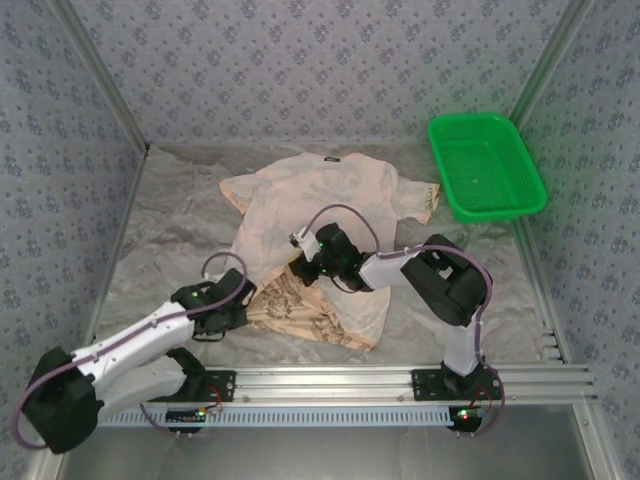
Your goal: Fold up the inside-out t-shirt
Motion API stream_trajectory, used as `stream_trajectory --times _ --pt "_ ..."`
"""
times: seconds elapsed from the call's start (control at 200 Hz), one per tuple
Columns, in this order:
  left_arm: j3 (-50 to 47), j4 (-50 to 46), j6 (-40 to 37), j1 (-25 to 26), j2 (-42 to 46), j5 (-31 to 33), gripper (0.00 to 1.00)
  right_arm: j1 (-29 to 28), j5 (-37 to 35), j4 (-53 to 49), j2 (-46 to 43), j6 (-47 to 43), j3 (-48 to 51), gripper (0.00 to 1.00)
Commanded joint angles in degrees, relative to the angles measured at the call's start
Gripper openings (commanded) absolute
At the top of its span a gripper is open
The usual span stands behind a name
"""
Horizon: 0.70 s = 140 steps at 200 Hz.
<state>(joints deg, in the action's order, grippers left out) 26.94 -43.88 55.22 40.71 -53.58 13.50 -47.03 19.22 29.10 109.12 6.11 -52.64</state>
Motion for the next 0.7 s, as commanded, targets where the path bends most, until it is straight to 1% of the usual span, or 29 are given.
stream_trajectory --times 0.0,0.05,0.08,0.11,0.145,0.175,0.265,0.325,0.355,0.395,0.465,0.53,0.625,0.695 --pt "-1.87 -2.82 6.60 -2.31 5.07 -0.54 0.25 -2.12 1.64 -1.33 -2.90 -1.71 -1.90 0.00" --pt "-1.83 -3.16 5.37 -2.51 7.01 -0.17 0.45 -2.61 1.31 -0.82 -3.24 -1.97 -1.74 0.00" --pt "-1.70 -2.74 3.93 -2.55 7.86 -0.63 0.54 -2.71 1.33 -0.75 -3.34 -1.97 -1.71 0.00" --pt "-1.31 -1.83 2.11 -2.48 8.33 -1.45 0.59 -2.85 1.60 -0.87 -3.47 -2.10 -1.69 0.00" --pt "-0.91 -0.61 0.13 -2.48 8.57 -2.68 0.62 -3.08 1.69 -1.13 -3.58 -2.48 -1.69 0.00" --pt "-0.49 0.30 -1.00 -2.50 8.41 -3.49 0.64 -3.31 1.43 -1.52 -3.73 -2.80 -1.68 0.03" --pt "0.83 3.29 -4.68 -2.52 6.63 -4.90 0.64 -3.97 -0.66 -3.49 -4.88 -3.20 -1.56 0.14" --pt "1.97 4.67 -8.10 -2.39 4.02 -4.80 0.64 -4.47 -3.69 -4.54 -6.40 -3.23 -0.49 0.27" --pt "2.58 7.21 -10.17 -2.43 2.39 -4.59 0.64 -4.71 -5.19 -4.94 -7.35 -3.30 0.15 0.34" --pt "3.72 8.44 -12.70 -2.34 -0.24 -3.87 0.64 -4.95 -7.21 -5.56 -8.41 -3.42 1.30 0.39" --pt "6.53 8.84 -16.60 -2.09 -5.32 -2.40 0.63 -5.57 -9.31 -7.17 -10.43 -4.14 3.32 0.41" --pt "9.35 8.39 -19.44 -1.52 -9.75 -0.84 0.58 -6.13 -10.80 -9.53 -11.99 -5.14 4.87 0.42" --pt "12.00 8.35 -21.76 -0.89 -15.45 -0.35 0.55 -7.06 -13.74 -11.83 -13.15 -6.45 6.94 0.44" --pt "12.80 9.23 -22.45 -0.71 -19.23 -0.59 0.54 -7.06 -15.61 -12.13 -12.53 -5.43 7.33 0.44"
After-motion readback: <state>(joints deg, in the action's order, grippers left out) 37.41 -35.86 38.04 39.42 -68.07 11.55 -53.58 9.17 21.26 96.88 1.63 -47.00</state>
